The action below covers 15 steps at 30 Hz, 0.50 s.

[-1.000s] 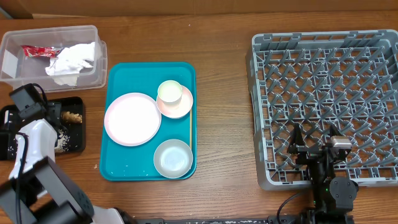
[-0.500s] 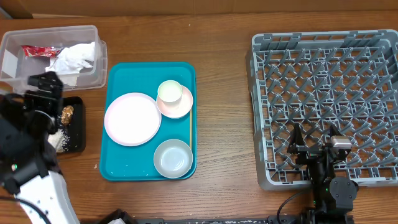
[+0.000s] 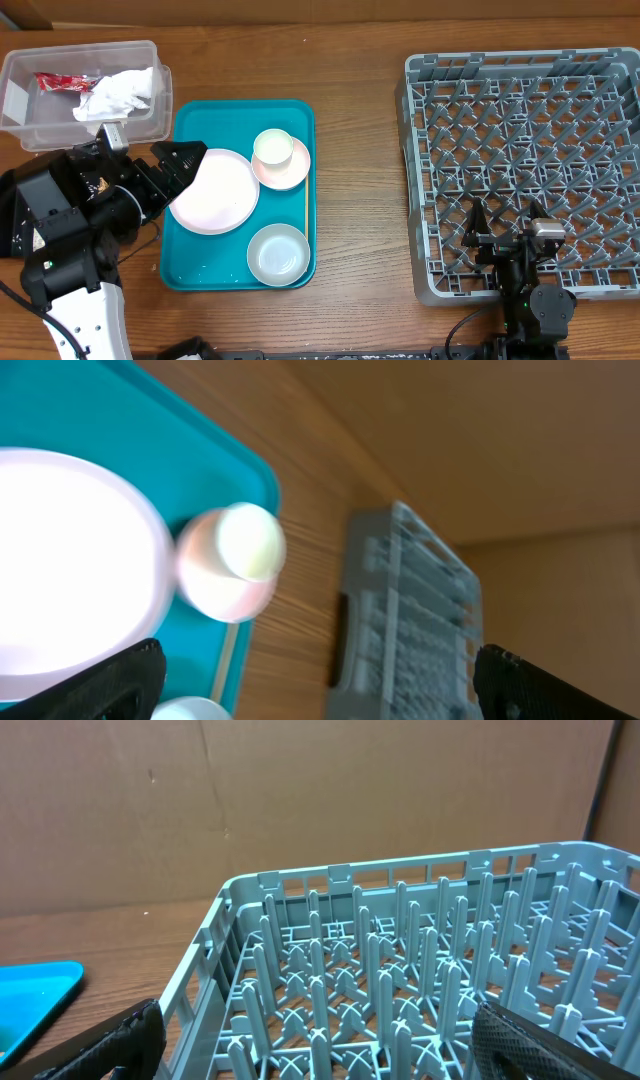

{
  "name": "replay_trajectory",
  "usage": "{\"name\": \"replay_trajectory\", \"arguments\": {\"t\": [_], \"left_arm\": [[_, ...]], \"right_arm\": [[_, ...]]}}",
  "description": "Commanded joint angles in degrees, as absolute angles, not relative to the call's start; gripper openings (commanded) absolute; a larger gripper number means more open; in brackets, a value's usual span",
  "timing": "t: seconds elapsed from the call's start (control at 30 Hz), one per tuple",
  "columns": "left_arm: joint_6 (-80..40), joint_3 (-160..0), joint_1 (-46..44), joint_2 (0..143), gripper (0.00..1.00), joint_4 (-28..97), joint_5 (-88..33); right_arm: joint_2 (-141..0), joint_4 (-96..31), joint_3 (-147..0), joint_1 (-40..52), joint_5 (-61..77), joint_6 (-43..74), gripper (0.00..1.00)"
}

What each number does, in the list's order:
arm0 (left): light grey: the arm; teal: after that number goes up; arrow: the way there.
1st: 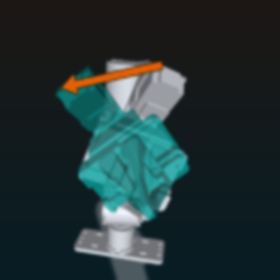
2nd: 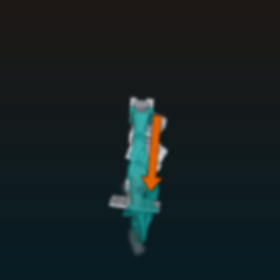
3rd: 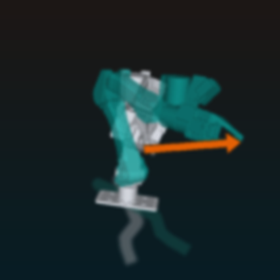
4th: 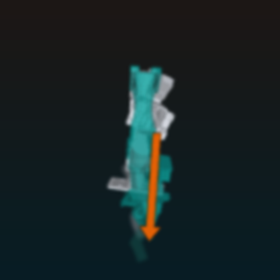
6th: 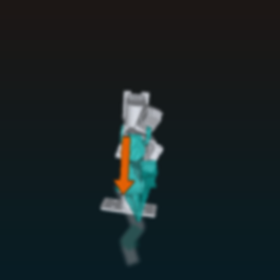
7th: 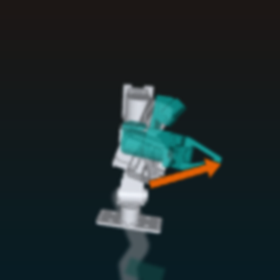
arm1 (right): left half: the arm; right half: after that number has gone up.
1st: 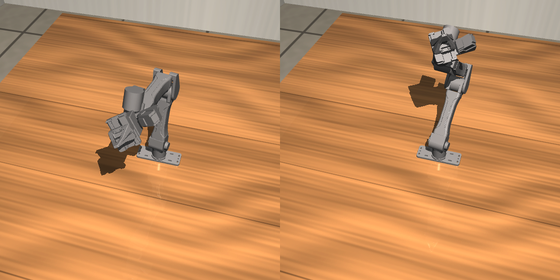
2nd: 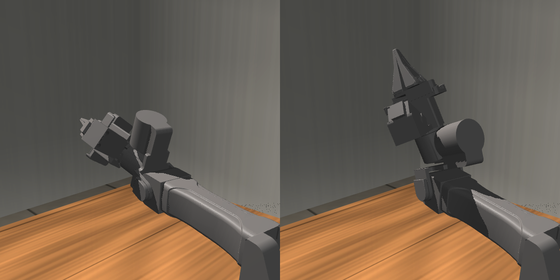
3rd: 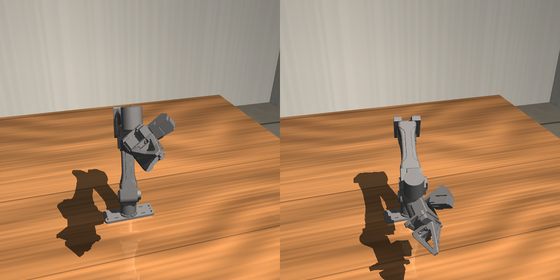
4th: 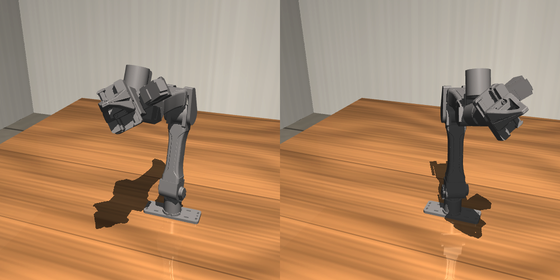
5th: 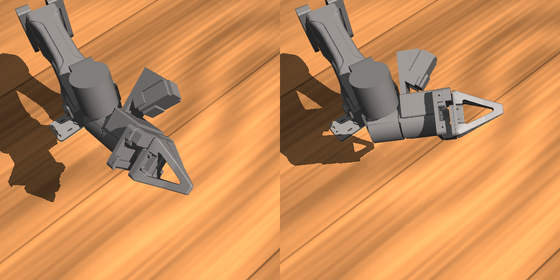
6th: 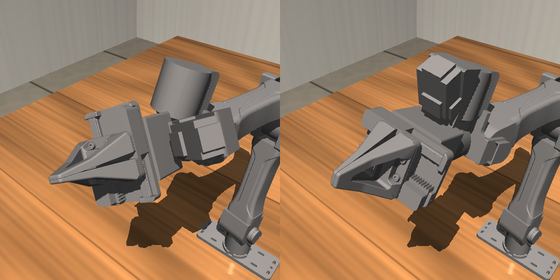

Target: Sort waste into correct bins and load items into the dishwasher

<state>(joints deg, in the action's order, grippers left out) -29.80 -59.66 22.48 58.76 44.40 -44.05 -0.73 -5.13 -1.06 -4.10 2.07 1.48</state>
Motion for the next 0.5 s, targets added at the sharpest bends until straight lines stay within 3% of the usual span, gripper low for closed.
{"name": "replay_trajectory", "arguments": {"t": [0.0, 0.13, 0.47], "left_arm": [[-33.69, -60.14, 22.90, 58.94, 1.00, 45.10, -24.49], [-41.06, -60.14, 23.92, 60.90, 1.00, 44.88, -6.31], [-39.81, -60.12, 24.01, 68.05, 1.00, 49.43, 16.58]], "right_arm": [[-0.16, -4.78, -0.45, -4.21, 1.54, 1.48, 1.00], [-0.16, -4.78, -0.45, -4.21, 1.54, 1.48, 1.00], [-0.16, -4.78, -0.45, -4.21, 1.54, 1.48, 1.00]]}}
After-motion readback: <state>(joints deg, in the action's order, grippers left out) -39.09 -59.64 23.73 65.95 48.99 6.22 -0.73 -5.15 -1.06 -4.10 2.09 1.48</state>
